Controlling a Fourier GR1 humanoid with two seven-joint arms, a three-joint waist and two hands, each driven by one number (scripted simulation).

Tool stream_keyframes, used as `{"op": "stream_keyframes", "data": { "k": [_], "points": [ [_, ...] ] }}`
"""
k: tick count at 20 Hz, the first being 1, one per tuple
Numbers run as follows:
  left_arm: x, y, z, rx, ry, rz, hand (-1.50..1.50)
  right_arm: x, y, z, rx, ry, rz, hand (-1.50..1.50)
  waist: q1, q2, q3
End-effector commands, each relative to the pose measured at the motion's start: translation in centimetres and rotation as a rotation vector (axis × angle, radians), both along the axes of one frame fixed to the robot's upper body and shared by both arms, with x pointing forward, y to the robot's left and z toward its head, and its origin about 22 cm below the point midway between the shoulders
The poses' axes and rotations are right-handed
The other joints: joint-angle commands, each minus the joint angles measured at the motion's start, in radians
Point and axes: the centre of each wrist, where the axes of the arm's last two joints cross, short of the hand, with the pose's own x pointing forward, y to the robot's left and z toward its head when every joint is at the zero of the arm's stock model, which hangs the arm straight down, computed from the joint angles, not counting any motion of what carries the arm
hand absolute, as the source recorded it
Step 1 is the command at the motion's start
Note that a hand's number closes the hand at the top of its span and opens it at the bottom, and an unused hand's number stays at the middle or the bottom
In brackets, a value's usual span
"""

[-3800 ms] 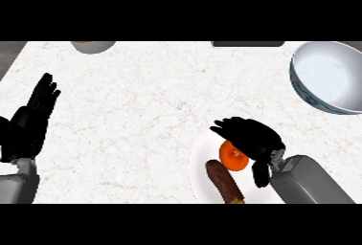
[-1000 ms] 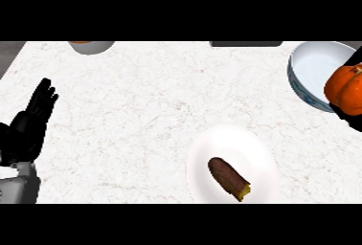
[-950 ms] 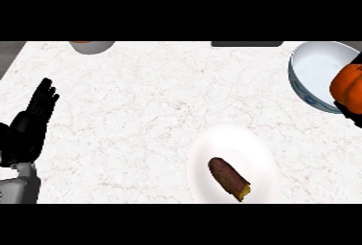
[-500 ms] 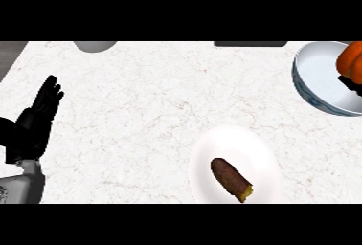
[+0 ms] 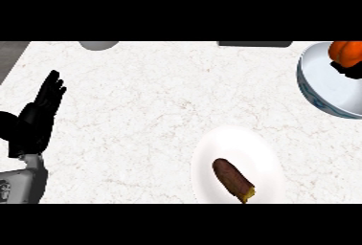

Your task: Pick the squash from the plate and place it in the bowl

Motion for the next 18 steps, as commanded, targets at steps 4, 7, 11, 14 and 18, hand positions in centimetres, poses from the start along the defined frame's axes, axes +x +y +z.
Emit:
{"op": "stream_keyframes", "data": {
  "k": [4,7,11,14,18],
  "points": [
    [0.3,-0.8,0.4,-0.008,-0.011,-0.02,0.0,0.1,-3.0,-3.4,-0.211,0.267,-0.144,1.5,0.022,0.012,0.0],
    [0.1,-0.1,1.0,0.001,-0.006,-0.045,0.0,-0.2,-5.1,-4.0,-0.073,0.326,-0.145,-1.5,0.031,0.013,0.002],
    [0.4,-1.9,0.9,-0.003,-0.023,-0.04,0.0,-0.2,-5.6,-4.3,-0.056,0.346,-0.031,-1.5,0.032,0.016,0.003],
    [-0.1,-1.3,-0.6,-0.006,-0.005,-0.041,0.0,-0.3,-6.2,-3.8,0.108,0.278,0.017,-1.5,0.036,0.018,0.004],
    [0.6,-1.5,-0.3,-0.01,0.003,-0.021,0.0,-0.6,-6.9,-4.0,0.459,0.13,0.068,-1.5,0.006,0.012,0.005]
  ]
}}
